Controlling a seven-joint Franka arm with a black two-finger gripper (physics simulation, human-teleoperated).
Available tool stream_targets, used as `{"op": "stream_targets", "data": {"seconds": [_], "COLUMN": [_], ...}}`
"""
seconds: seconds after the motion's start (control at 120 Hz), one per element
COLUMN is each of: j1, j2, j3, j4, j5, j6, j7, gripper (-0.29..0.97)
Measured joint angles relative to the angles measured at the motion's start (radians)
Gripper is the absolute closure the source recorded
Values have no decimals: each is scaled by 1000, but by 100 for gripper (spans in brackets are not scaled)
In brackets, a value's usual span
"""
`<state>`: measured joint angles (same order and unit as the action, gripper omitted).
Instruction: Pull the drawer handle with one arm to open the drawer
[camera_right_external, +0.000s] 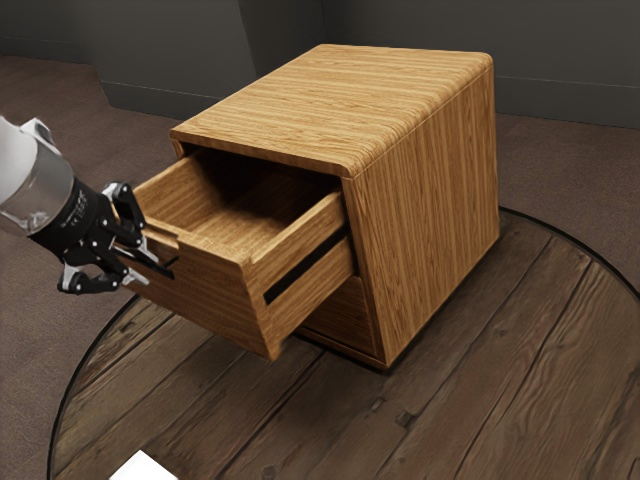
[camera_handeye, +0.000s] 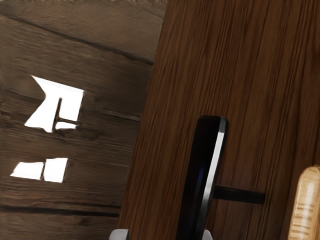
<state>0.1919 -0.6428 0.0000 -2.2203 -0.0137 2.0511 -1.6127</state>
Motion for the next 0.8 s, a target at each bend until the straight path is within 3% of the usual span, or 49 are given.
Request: {"op": "stream_targets", "data": {"seconds": [0.367,0.8], "j1": [33,61], "j2": [-12,-112], "j3": [-37,-56], "j4": [-23,-105], "j5": [-7,-12], "j6": [18,21], "j7": [-1,-5], "gripper": [61,61]}}
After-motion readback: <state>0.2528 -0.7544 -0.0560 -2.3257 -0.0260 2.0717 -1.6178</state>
